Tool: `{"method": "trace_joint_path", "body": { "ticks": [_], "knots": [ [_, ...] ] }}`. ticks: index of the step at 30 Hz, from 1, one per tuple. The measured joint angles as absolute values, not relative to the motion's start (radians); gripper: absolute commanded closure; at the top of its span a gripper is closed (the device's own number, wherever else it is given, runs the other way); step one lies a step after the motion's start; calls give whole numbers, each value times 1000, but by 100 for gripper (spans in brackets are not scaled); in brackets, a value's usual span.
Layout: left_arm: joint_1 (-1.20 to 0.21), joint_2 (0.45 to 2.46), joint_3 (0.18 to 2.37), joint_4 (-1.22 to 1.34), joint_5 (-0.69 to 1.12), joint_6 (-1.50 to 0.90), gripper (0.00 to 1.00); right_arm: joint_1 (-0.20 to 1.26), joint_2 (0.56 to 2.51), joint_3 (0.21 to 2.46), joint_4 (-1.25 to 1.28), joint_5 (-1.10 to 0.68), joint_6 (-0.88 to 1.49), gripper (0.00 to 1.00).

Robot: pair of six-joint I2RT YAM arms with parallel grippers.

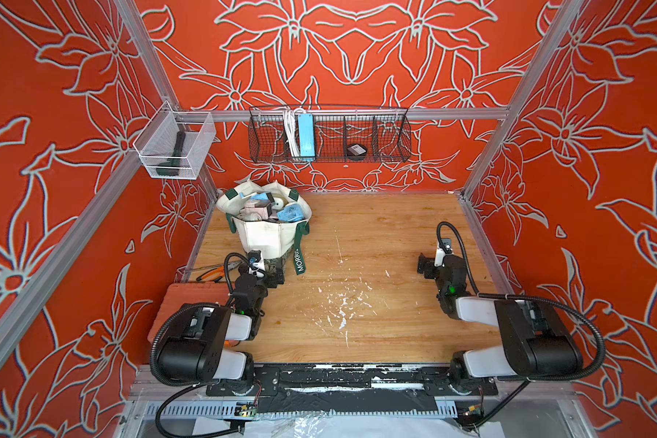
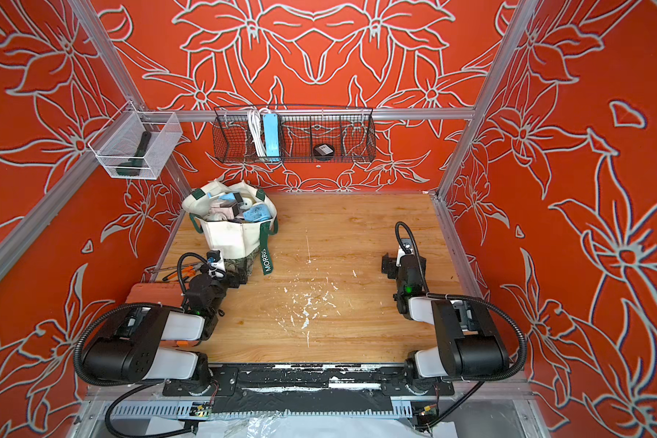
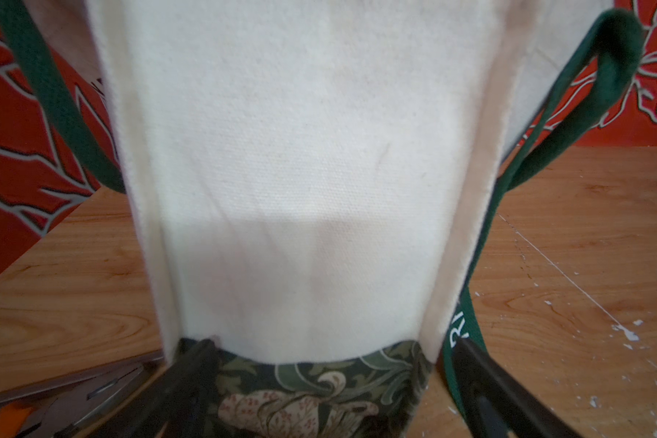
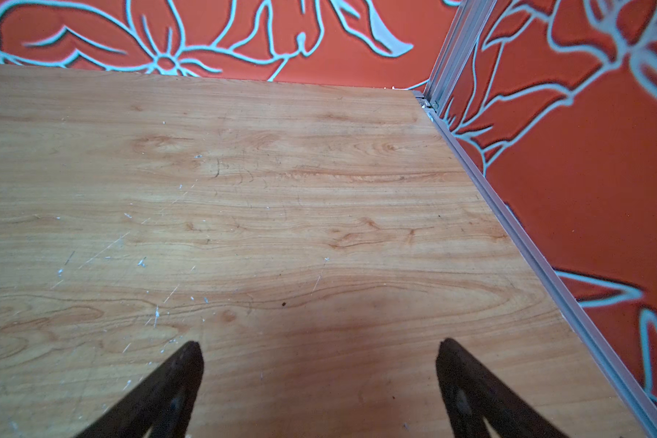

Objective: Take out the pencil sharpeners from the tote bags
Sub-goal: Move the canvas bag to the center of the board.

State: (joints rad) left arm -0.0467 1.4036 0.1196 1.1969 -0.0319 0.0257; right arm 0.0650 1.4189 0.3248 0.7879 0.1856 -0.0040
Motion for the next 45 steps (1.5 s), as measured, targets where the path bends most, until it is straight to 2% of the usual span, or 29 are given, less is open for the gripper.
{"method": "trace_joint_path", "body": {
  "ticks": [27, 29, 32, 37, 42, 45],
  "knots": [
    [-42, 1394, 115, 1196, -39, 23, 3, 65, 1419, 325, 788, 185, -4, 2],
    [-65, 1311, 102, 1134, -95, 18, 3, 65, 1418, 324, 789, 185, -4, 2],
    [-93, 1016, 127, 903, -165, -67, 3, 75, 1338, 322, 725, 190, -13, 2],
    [-143, 574, 132, 776, -169, -313, 3, 102, 885, 365, 484, 157, 19, 2],
    [-146, 260, 136, 527, -117, -601, 3, 106, 523, 379, 331, 173, 420, 1],
    [-146, 213, 303, 278, -62, -614, 3, 101, 455, 388, 240, 76, 546, 1]
  ]
}}
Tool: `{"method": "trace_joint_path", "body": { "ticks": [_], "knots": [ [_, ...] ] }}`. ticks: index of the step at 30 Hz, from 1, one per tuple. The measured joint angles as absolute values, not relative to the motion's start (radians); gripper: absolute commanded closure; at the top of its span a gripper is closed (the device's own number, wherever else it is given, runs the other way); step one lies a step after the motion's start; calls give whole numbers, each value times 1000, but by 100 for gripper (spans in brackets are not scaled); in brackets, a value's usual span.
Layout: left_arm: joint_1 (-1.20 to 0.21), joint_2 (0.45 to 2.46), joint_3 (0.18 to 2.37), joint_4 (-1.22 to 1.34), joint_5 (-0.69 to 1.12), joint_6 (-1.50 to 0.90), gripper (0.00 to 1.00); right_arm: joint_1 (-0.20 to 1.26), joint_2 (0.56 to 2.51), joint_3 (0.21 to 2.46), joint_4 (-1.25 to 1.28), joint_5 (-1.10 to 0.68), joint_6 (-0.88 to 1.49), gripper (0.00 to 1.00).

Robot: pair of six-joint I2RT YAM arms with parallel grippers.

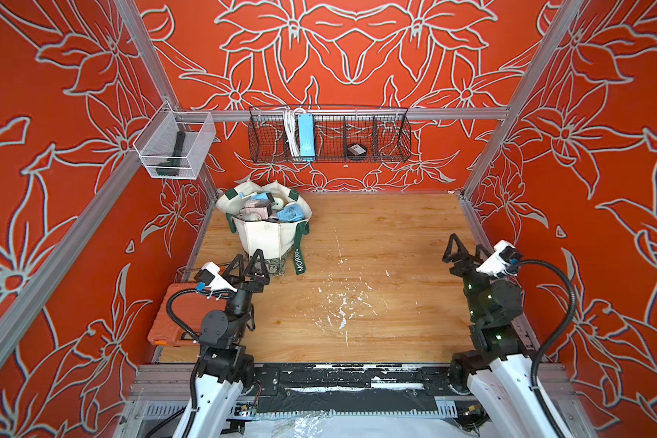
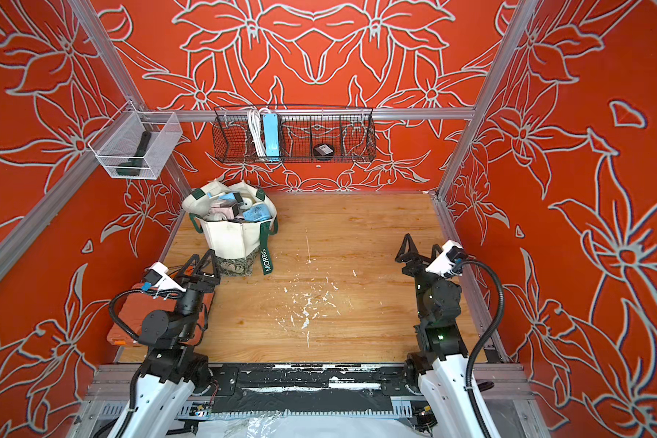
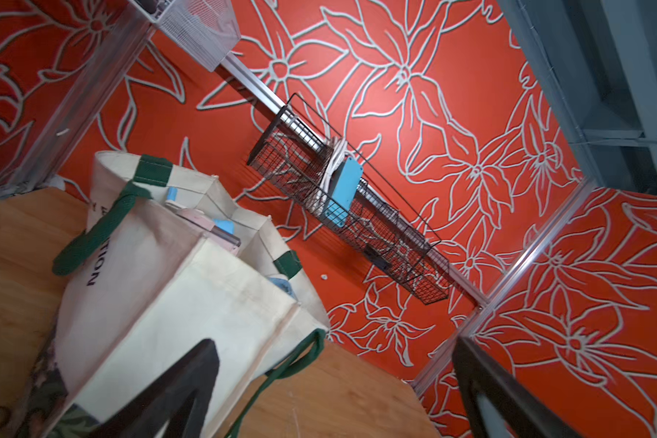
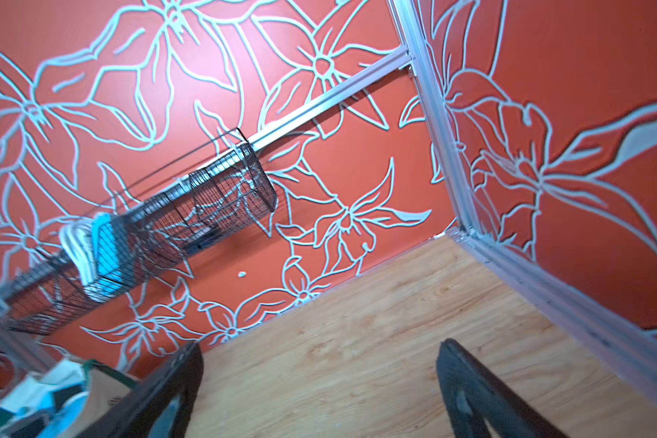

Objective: Take out the pencil sharpeners from the tote bags
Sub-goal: Move the canvas bag to the center of the board.

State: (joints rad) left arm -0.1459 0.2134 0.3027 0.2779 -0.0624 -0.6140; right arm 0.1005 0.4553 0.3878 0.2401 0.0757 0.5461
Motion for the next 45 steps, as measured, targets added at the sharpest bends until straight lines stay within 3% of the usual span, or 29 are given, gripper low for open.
{"method": "trace_joint_path", "body": {
  "ticks": [5, 8, 13, 18, 29, 39, 45],
  "knots": [
    [-146, 356, 690, -85, -48, -521, 3, 109, 662, 597, 17, -153, 648, 2],
    [-146, 464, 781, -221, -38, -459, 3, 149, 819, 735, -52, -261, 673, 4],
    [-146, 572, 756, -383, -22, -376, 9, 339, 1147, 986, -168, -369, 677, 9],
    [-145, 509, 682, -426, -27, -344, 13, 514, 1530, 1365, -326, -447, 648, 12],
    [-143, 442, 675, -418, -31, -332, 14, 620, 2171, 2130, -619, -494, 649, 22],
    [-143, 430, 673, -418, -37, -332, 14, 641, 2433, 2551, -802, -450, 707, 38],
    [-143, 430, 672, -418, -43, -332, 14, 638, 2482, 2578, -834, -445, 730, 53]
  ]
}}
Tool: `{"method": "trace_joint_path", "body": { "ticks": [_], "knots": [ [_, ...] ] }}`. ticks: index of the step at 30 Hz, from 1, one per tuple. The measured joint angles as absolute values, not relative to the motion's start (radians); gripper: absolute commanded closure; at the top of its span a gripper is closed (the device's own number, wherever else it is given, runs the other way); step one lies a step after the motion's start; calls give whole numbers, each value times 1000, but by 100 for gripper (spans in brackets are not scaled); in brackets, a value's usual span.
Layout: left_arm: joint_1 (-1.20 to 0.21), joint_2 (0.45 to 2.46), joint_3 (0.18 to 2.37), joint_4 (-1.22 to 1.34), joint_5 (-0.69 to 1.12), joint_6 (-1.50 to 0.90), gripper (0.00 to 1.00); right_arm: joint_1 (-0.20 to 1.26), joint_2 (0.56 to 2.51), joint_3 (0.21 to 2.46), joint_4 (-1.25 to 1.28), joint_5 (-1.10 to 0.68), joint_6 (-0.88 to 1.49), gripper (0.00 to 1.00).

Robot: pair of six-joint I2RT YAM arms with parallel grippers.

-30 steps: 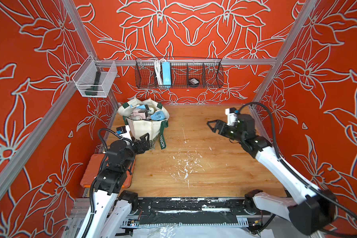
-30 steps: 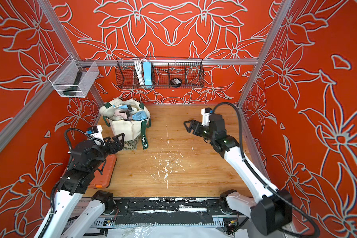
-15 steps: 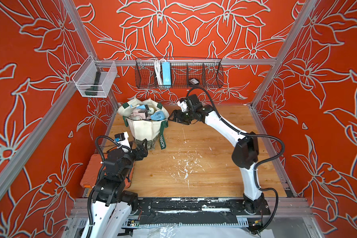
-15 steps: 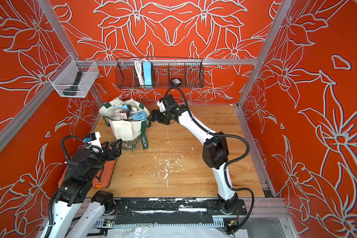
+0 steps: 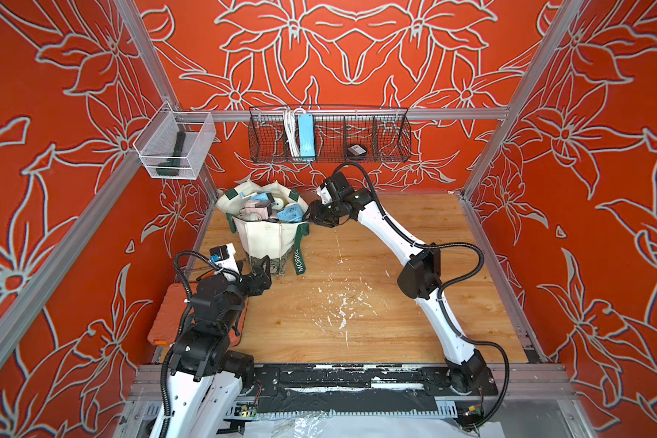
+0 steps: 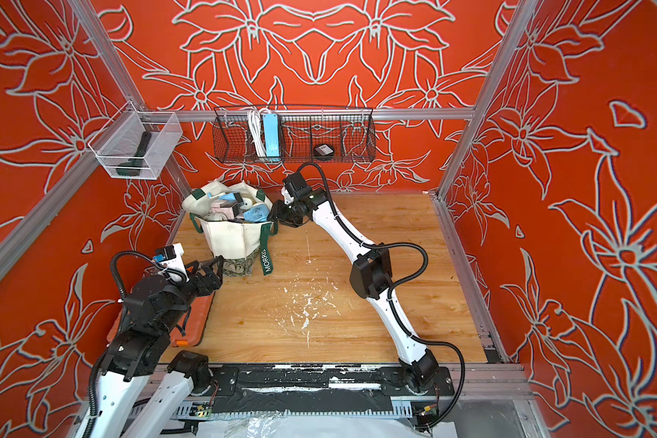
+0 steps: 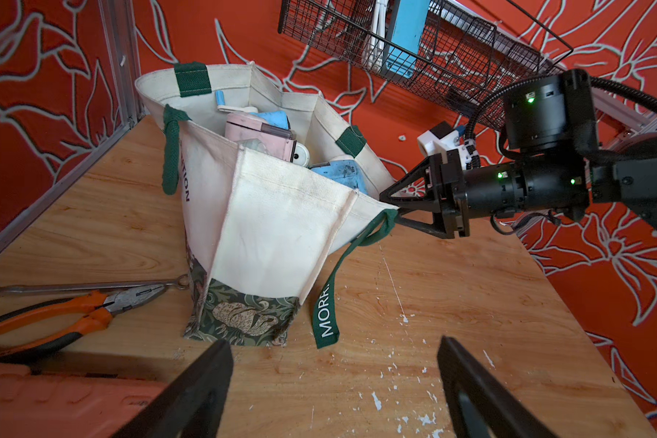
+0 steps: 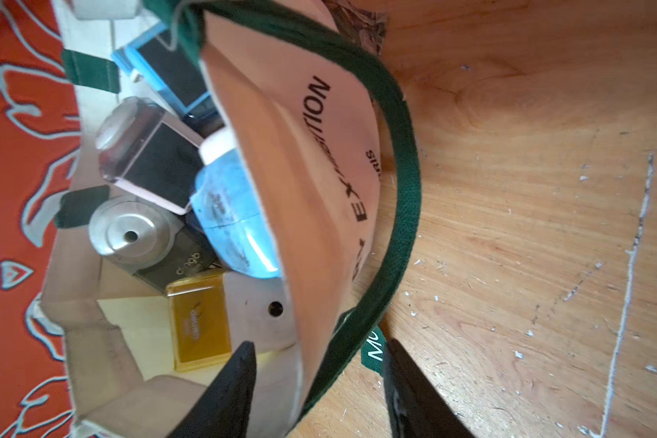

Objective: Take out the pencil sharpeners from the tote bags
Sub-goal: Move the canvas bag to the center of the board.

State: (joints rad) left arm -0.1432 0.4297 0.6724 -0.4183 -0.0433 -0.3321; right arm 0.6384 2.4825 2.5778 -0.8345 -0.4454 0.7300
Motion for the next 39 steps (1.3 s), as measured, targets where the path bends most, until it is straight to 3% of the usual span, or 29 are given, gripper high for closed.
{"method": "trace_joint_path", "body": {
  "ticks": [4, 10, 19, 27, 30, 39],
  "knots": [
    [-144, 428, 672, -418, -44, -332, 14, 641, 2484, 2578, -835, -446, 727, 68],
    [-144, 428, 672, -418, -46, -332, 14, 641, 2438, 2481, -807, -450, 706, 100],
    [-164, 485, 682, -428, -40, -332, 14, 643, 2160, 2059, -717, -426, 628, 100],
    [-165, 674, 854, -489, 54, -334, 14, 632, 1699, 1499, -676, -378, 575, 100],
    [-165, 739, 908, -495, 88, -337, 19, 620, 1546, 1328, -667, -377, 566, 100],
    [-165, 985, 1003, -494, 180, -332, 20, 617, 1327, 1108, -656, -374, 532, 100]
  ]
}}
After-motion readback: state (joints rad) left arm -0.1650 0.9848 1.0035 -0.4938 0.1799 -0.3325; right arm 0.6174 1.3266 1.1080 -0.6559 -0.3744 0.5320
